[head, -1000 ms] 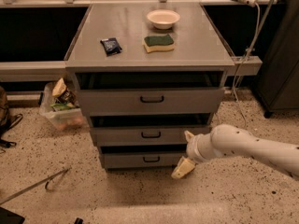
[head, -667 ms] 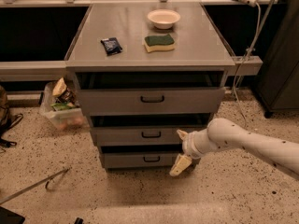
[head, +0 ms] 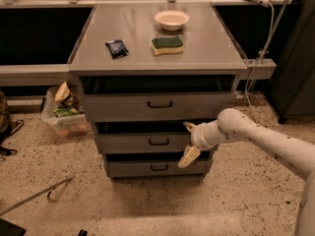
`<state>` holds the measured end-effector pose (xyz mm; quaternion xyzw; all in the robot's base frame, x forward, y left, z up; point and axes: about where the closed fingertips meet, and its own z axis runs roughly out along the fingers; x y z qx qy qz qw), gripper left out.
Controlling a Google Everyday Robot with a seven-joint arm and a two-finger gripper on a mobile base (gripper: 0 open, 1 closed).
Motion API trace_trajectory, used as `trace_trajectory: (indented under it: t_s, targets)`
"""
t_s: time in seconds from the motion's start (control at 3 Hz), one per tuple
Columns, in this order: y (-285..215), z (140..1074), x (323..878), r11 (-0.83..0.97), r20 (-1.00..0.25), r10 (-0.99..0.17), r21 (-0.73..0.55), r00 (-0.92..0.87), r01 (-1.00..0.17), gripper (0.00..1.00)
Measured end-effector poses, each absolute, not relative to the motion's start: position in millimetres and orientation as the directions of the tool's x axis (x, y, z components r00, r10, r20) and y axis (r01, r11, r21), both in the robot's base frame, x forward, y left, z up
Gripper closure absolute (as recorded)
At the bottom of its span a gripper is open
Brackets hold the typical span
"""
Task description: Open middle drawer
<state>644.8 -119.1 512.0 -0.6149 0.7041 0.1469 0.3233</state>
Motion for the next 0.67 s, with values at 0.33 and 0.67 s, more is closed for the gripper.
trace_trajectory:
  t_s: [0.33,0.67]
  targets:
    - [-119,512,645,0.201,-0.636,-0.771,-0.19,-0.036,-0.961,0.0]
    - [-118,504,662,0.185,-0.633,-0.774,-0.2,-0.017,-0.962,0.0]
